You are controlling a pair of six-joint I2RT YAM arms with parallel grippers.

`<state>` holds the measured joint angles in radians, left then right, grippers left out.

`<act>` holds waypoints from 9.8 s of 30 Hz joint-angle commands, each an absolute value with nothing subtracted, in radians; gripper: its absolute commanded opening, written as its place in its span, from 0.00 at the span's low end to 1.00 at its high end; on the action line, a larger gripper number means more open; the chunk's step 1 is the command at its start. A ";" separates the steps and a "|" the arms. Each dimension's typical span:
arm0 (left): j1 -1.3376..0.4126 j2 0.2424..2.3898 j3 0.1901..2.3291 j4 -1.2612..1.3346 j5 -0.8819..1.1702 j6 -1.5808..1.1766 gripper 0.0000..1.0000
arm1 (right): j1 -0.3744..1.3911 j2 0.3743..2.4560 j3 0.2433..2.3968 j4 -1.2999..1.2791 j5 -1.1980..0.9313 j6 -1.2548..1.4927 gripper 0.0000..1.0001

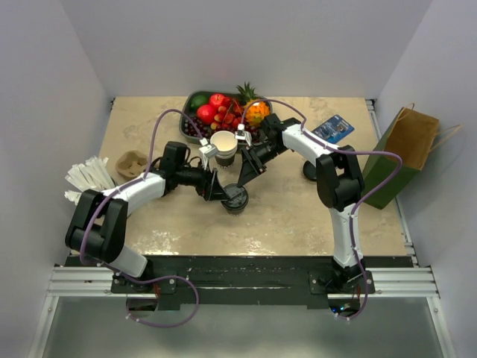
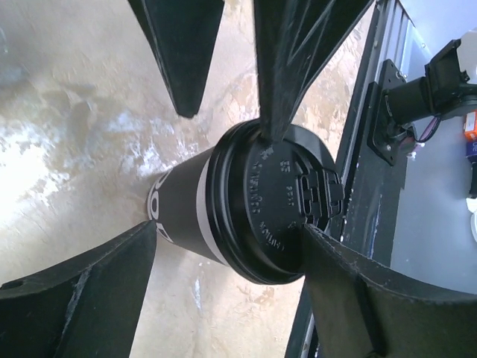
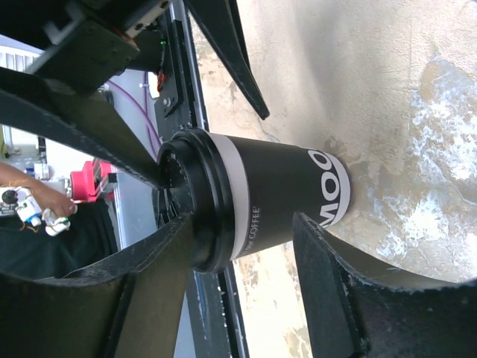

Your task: Pack the takeout coffee

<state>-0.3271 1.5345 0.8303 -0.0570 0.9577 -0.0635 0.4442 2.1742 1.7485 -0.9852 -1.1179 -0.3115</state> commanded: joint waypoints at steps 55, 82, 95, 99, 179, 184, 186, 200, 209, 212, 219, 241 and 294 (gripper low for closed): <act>-0.288 1.560 0.709 0.100 0.914 -0.230 0.70 | 0.433 2.114 1.647 -1.183 -1.175 -0.535 0.56; -0.276 1.660 0.732 0.123 0.877 -0.253 0.69 | 0.419 2.178 1.554 -0.979 -1.071 -0.327 0.46; -0.267 1.617 0.722 0.289 1.044 -0.331 0.76 | 0.417 2.151 1.540 -0.946 -1.081 -0.301 0.45; -0.256 1.612 0.723 0.419 1.097 -0.467 0.77 | 0.419 2.157 1.565 -0.954 -1.094 -0.301 0.46; -0.187 1.565 0.908 0.008 0.939 -0.126 1.00 | 0.359 2.017 1.721 -0.891 -1.019 -0.314 0.88; -0.183 1.532 1.043 -0.116 0.942 0.010 1.00 | 0.316 1.948 1.781 -0.877 -0.928 -0.324 0.99; -0.183 1.529 1.092 -0.197 0.940 0.067 0.99 | 0.295 1.875 1.773 -0.827 -0.836 -0.316 0.99; -0.146 1.462 1.427 -0.732 0.477 0.529 0.92 | 0.255 1.511 1.677 -0.681 -0.286 -0.219 0.99; -0.146 1.483 1.416 -0.550 0.535 0.379 0.90 | 0.031 1.431 1.922 -0.811 0.144 -0.269 0.90; -0.146 1.456 1.352 -0.444 0.578 0.324 0.89 | -0.073 1.396 1.927 -0.792 0.155 -0.244 0.86; -0.149 1.463 1.353 -0.554 0.917 0.409 0.91 | -0.118 1.402 1.858 -0.914 -0.421 -0.313 0.79; -0.065 1.213 1.325 -0.680 0.615 0.265 0.92 | 0.587 1.670 1.150 -0.508 -0.523 -0.779 0.93; 0.117 1.224 1.512 -0.748 0.477 0.209 0.93 | 1.054 2.301 1.592 0.290 -0.689 -0.218 0.90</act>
<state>0.1047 1.2247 1.4643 -0.7288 0.5060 0.1726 1.0378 2.2829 1.5257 0.1486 -0.6991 -0.2955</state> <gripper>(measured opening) 0.935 0.895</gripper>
